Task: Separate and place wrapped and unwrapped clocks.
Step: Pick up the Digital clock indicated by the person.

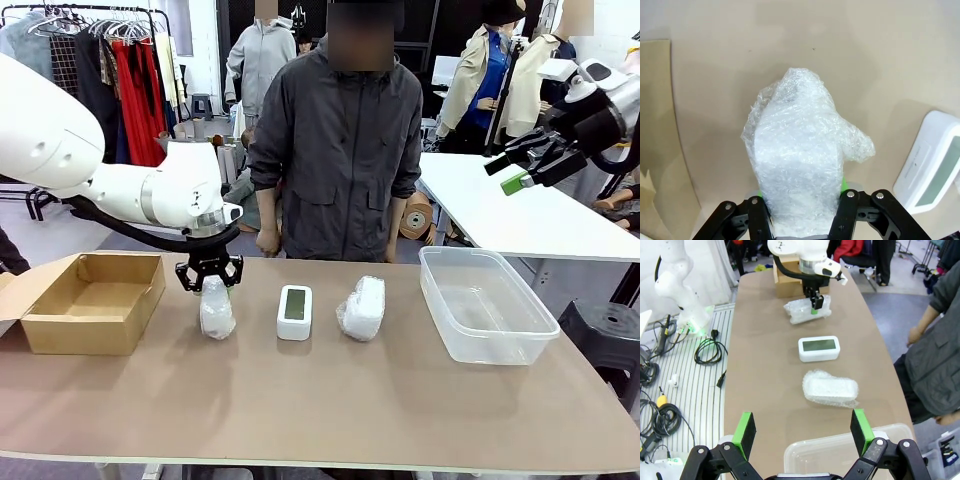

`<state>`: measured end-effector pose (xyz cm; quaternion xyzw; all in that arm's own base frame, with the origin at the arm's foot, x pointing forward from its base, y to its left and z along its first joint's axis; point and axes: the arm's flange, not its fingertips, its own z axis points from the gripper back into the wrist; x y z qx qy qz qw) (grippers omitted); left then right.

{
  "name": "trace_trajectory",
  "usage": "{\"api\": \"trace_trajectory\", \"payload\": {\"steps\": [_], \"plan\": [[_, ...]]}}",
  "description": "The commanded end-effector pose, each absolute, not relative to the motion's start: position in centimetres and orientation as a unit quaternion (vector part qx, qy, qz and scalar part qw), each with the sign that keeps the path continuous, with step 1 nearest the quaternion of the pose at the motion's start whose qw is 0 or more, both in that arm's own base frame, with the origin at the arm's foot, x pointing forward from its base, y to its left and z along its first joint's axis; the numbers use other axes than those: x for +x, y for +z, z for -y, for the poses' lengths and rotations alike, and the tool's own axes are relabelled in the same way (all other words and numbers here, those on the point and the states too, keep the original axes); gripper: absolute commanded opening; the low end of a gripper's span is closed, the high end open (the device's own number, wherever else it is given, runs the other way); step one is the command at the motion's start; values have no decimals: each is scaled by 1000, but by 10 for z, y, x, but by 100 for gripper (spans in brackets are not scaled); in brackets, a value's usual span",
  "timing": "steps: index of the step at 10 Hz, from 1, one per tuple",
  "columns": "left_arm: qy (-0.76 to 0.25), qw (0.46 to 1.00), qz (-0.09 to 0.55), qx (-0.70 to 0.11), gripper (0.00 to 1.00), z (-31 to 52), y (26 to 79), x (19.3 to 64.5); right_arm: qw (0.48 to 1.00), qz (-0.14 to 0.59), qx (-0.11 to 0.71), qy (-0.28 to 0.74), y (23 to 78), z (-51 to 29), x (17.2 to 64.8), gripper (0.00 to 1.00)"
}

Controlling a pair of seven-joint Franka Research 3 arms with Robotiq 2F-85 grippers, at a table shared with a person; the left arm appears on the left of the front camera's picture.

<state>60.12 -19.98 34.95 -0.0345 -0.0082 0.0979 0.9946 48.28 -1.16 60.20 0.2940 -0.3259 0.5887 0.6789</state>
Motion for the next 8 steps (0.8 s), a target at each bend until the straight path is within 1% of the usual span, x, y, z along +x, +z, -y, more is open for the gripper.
{"api": "trace_trajectory", "payload": {"steps": [1,3,4,5,8], "plan": [[74,997,12,-22,0,196,376,586,677,327,295,590,603,11,483,100],[50,998,28,-17,0,197,419,576,677,327,295,590,603,11,483,100],[40,998,47,-8,0,199,446,571,677,327,295,590,603,11,483,100],[10,998,61,-21,0,202,476,567,677,327,295,590,603,11,483,100],[-43,996,78,-19,0,208,547,566,677,327,295,590,603,11,483,100]]}}
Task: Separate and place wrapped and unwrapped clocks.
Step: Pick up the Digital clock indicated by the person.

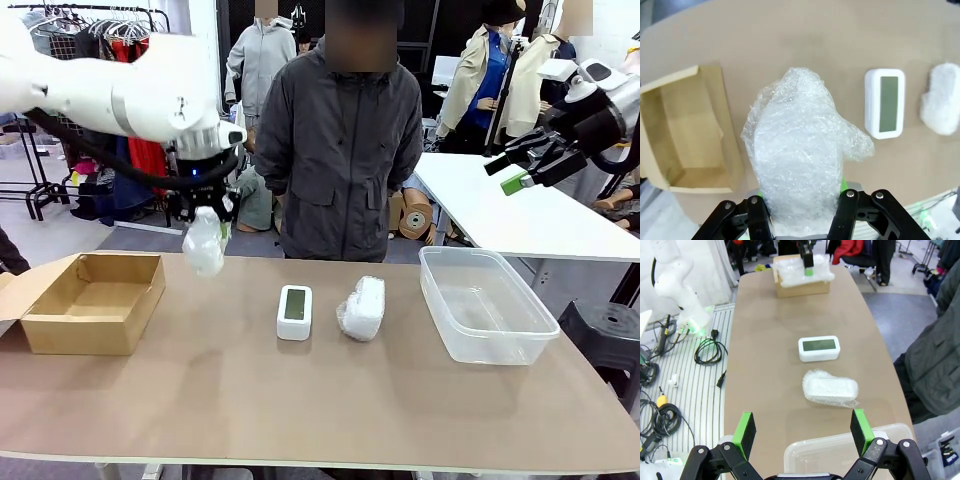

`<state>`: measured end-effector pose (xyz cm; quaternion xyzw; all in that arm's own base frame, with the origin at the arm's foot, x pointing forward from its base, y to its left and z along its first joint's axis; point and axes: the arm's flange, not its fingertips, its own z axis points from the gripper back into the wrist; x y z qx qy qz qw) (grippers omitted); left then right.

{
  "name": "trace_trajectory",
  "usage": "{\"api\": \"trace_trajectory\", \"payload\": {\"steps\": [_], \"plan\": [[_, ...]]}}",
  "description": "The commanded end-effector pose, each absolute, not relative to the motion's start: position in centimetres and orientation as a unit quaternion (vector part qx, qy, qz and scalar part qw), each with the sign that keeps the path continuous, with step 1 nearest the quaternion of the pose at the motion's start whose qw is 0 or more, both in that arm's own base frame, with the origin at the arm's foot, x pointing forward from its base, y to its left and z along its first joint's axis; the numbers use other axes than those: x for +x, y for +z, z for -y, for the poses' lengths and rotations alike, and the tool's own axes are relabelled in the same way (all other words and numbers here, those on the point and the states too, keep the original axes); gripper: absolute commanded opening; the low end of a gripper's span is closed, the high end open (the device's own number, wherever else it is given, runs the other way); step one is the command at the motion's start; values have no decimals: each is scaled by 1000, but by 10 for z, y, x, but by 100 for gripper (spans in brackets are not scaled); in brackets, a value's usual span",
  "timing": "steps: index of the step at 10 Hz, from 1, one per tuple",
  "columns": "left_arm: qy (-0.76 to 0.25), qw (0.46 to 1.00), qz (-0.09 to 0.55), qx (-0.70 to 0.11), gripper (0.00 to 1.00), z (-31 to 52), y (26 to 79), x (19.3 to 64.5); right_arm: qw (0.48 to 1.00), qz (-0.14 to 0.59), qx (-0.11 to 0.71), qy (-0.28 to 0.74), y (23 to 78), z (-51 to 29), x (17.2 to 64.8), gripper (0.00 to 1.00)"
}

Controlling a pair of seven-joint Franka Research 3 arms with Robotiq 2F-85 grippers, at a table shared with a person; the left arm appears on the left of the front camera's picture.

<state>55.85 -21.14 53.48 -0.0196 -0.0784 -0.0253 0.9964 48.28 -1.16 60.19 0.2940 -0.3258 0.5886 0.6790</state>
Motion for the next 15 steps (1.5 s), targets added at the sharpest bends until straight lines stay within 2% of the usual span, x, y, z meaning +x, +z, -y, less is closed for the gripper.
{"api": "trace_trajectory", "payload": {"steps": [1,5,8,9,15], "plan": [[-61,994,80,-33,0,209,575,567,677,327,295,590,603,11,483,100],[-58,989,134,-14,0,220,650,556,677,327,295,590,603,11,483,100],[-21,992,128,6,0,232,650,558,677,327,295,590,603,11,483,100],[-61,988,138,-19,0,223,659,551,677,327,295,590,603,11,483,100],[-61,988,138,-19,0,223,659,551,677,327,295,590,603,11,483,100]]}}
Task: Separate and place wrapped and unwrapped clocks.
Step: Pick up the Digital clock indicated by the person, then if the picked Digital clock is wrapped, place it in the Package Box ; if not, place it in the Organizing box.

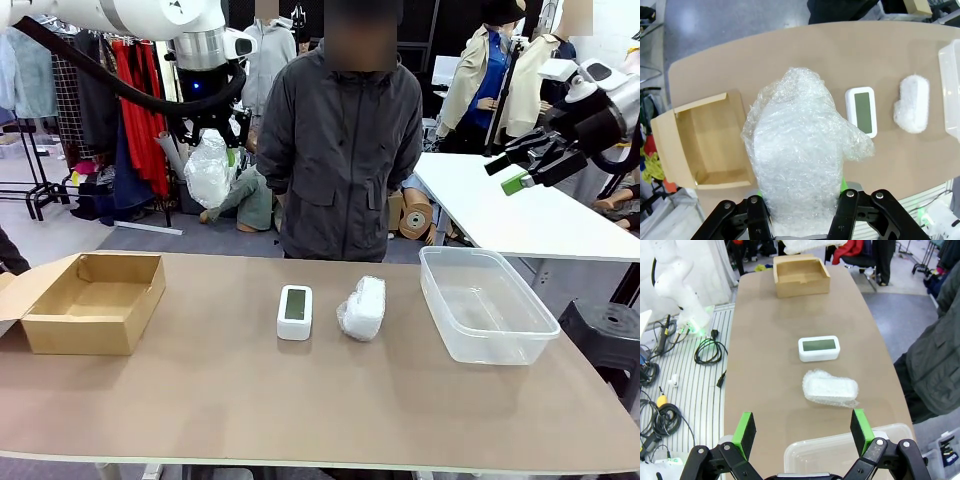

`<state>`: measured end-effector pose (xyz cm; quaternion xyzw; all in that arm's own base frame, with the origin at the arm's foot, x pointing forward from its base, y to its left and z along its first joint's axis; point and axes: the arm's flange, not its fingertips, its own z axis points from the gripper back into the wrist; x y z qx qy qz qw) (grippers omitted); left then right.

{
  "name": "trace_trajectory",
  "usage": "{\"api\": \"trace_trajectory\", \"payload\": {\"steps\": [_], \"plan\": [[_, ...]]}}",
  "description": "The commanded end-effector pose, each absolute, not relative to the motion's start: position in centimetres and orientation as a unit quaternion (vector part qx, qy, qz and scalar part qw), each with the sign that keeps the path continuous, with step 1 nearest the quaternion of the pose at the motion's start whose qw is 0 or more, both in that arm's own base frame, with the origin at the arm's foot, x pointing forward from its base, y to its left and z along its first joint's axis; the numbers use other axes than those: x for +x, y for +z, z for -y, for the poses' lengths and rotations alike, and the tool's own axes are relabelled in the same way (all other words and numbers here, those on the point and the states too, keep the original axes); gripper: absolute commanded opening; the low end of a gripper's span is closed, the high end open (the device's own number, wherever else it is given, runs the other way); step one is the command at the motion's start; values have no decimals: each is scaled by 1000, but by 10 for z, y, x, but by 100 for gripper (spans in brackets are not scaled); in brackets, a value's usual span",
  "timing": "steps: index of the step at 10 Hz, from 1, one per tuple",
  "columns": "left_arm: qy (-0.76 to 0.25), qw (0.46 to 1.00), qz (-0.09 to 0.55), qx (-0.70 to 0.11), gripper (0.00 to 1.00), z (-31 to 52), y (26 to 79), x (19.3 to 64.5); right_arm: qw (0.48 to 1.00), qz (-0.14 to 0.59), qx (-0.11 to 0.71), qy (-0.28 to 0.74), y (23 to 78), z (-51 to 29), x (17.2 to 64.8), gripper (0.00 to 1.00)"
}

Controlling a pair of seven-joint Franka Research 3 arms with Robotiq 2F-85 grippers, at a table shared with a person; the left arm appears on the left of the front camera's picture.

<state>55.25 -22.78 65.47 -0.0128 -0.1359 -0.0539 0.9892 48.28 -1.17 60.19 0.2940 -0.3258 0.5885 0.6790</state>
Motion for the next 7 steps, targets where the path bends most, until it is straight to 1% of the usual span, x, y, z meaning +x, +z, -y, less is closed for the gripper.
{"api": "trace_trajectory", "payload": {"steps": [1,7], "plan": [[-61,988,138,-19,0,223,659,551,677,327,295,590,603,11,483,100],[-61,988,138,-19,0,223,659,551,677,327,295,590,603,11,483,100]]}}
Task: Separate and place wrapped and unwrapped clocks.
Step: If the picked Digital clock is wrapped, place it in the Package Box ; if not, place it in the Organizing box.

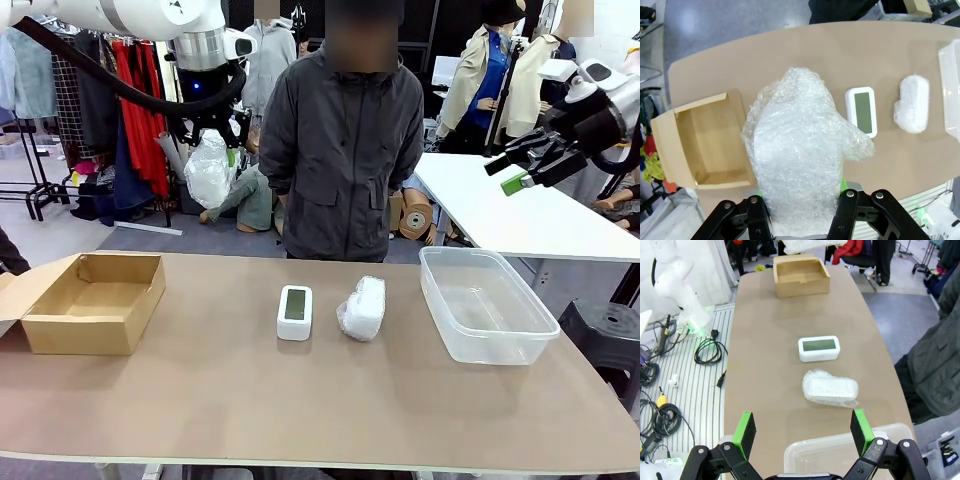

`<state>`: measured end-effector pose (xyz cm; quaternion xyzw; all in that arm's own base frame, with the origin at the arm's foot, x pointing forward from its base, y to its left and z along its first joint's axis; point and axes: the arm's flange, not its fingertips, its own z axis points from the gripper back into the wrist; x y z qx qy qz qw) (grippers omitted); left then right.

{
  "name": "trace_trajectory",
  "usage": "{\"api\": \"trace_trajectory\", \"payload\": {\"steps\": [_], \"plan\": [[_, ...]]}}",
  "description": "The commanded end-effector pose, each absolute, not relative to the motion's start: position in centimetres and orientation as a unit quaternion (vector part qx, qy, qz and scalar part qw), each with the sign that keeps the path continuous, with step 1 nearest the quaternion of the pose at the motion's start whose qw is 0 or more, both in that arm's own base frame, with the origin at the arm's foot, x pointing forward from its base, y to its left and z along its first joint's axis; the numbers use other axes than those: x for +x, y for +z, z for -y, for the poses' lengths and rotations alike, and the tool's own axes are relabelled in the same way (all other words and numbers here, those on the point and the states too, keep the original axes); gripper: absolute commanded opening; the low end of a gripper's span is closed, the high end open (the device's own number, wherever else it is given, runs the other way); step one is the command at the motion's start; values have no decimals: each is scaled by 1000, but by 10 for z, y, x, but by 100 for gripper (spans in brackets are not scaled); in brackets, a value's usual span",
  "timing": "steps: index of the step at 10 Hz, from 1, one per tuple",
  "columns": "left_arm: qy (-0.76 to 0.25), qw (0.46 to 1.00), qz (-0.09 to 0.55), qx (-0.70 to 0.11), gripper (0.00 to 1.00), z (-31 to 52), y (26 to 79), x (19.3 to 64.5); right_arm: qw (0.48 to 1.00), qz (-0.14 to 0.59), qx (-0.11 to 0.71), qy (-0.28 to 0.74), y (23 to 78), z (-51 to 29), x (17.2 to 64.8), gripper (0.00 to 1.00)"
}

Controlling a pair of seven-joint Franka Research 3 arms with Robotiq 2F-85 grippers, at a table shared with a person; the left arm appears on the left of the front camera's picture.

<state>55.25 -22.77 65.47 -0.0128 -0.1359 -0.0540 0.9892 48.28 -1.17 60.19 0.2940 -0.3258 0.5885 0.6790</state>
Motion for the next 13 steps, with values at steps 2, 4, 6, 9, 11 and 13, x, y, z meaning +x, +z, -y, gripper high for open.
{"api": "trace_trajectory", "payload": {"steps": [2,4,6,9,11,13], "plan": [[-61,988,138,-19,0,223,659,551,677,327,295,590,603,11,483,100],[-54,989,136,-13,0,228,655,553,677,327,295,590,603,11,483,100],[-34,995,94,-28,0,196,658,533,677,327,295,590,603,11,483,100],[-6,998,52,-31,0,136,639,503,677,327,295,590,603,11,483,100],[-2,999,32,-19,0,98,620,482,677,327,295,590,603,11,483,100],[-25,996,57,59,0,64,600,469,677,327,295,590,603,11,483,100]]}}
